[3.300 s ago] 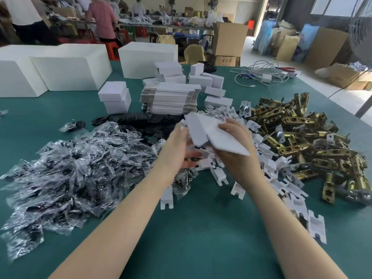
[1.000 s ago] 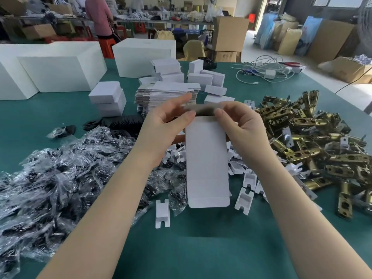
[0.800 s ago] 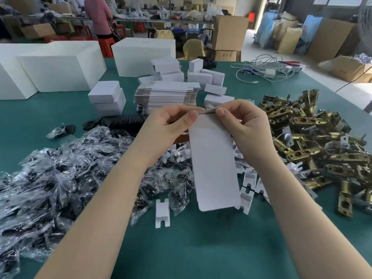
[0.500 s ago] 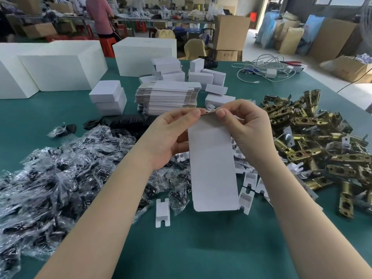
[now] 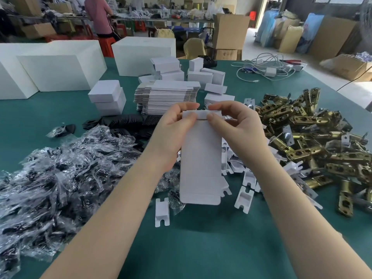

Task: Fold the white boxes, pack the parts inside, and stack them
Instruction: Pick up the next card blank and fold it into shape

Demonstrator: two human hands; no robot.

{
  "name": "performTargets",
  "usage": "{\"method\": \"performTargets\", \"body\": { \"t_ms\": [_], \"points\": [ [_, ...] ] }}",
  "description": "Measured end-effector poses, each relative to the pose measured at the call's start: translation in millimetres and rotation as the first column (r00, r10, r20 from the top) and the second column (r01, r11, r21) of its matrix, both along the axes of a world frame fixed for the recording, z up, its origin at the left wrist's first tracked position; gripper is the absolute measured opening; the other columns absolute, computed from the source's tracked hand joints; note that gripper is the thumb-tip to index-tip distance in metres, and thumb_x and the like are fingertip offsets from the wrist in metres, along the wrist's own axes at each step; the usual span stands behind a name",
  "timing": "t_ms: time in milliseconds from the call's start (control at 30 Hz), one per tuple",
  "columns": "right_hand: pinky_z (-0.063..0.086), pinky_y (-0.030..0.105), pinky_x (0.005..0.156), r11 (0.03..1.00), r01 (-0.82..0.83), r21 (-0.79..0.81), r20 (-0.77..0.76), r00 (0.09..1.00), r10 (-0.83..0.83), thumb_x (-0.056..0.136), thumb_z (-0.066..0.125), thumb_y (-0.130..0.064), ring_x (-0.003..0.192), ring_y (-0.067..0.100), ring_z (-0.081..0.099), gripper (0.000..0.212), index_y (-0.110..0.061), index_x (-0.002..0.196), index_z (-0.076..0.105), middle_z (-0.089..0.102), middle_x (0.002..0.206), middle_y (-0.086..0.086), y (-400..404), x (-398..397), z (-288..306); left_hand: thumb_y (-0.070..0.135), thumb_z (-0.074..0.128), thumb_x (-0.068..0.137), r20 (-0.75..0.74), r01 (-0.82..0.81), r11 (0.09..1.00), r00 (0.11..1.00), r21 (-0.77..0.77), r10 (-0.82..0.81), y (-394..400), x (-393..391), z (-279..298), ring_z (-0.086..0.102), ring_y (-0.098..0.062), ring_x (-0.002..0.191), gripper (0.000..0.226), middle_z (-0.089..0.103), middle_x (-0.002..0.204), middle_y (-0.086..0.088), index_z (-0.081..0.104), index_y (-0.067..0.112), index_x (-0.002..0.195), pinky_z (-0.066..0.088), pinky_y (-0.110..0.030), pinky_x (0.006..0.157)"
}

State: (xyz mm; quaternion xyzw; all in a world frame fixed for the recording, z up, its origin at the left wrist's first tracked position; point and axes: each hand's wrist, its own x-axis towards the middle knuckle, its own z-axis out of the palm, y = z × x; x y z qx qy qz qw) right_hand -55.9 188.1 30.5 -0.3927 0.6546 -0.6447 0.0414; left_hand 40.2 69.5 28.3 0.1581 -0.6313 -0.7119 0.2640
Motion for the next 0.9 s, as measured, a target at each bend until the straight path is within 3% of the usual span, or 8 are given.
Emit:
{"method": "performTargets", "body": {
  "t_ms": [67,167,233,367,600,900],
  "points": [
    [0.05,0.018,0.062,0.999,0.035,-0.008,0.029,0.999,-0.035,0.09,0.069,-0.012,0.064,0.004,0.055,0.018,-0.03,0.09,0.067,0.064,0.081,-0.022,-4.4,5.0,-1.5,0.019,0.05,0.101,-0.012,-0.128,0.99,0.992,-0.063,0.128,8.5,-4.6,-3.8,0.062,-0.017,0.086,0.018,0.065,0.101,-0.009,0.063,0.031,0.101,0.052,-0.039,0.076],
    [0.043,0.013,0.059,0.996,0.073,-0.04,0.049,0.996,-0.071,0.09,0.066,-0.011,0.06,0.001,0.048,0.019,-0.029,0.088,0.065,0.06,0.074,-0.03,-10.6,13.6,-2.3,0.03,0.049,0.103,-0.108,-0.262,0.937,0.964,-0.231,0.243,12.5,-6.0,-9.4,0.051,-0.003,0.07,0.012,0.056,0.083,0.006,0.059,0.036,0.105,0.044,-0.021,0.066],
    [0.042,0.014,0.06,0.993,0.091,-0.081,0.082,0.993,-0.084,0.09,0.066,-0.011,0.062,0.001,0.049,0.016,-0.027,0.089,0.066,0.06,0.077,-0.022,-12.8,18.2,-2.2,0.033,0.052,0.102,-0.168,-0.311,0.918,0.947,-0.246,0.275,11.1,-5.5,-9.1,0.048,0.004,0.064,0.008,0.055,0.073,0.018,0.059,0.037,0.103,0.041,-0.011,0.06],
    [0.044,0.015,0.058,0.987,0.094,-0.132,0.119,0.99,-0.078,0.092,0.065,-0.014,0.063,0.002,0.051,0.015,-0.028,0.09,0.066,0.063,0.085,-0.007,-12.6,22.3,0.7,0.034,0.053,0.101,-0.227,-0.375,0.893,0.919,-0.25,0.323,10.7,-5.7,-7.4,0.054,0.01,0.071,0.009,0.06,0.074,0.033,0.061,0.031,0.102,0.041,-0.006,0.067],
    [0.047,0.026,0.065,0.99,0.005,-0.144,0.138,0.99,0.016,0.088,0.067,-0.018,0.073,0.007,0.058,0.013,-0.031,0.086,0.068,0.066,0.078,-0.016,-7.6,17.8,5.5,0.02,0.057,0.1,-0.333,-0.368,0.888,0.903,-0.277,0.271,10.6,-1.1,-4.8,0.044,0.003,0.054,0.011,0.054,0.061,0.022,0.061,0.03,0.102,0.036,-0.01,0.055],
    [0.045,0.019,0.063,0.991,-0.063,-0.114,0.022,0.998,0.066,0.087,0.071,-0.019,0.07,0.0,0.059,0.015,-0.033,0.081,0.067,0.067,0.078,-0.019,-1.4,9.0,7.6,0.02,0.06,0.096,-0.349,-0.353,0.904,0.901,-0.241,0.259,6.4,-3.4,-6.8,0.046,0.005,0.057,0.015,0.056,0.063,0.024,0.063,0.033,0.089,0.039,-0.008,0.057]
  ]
}}
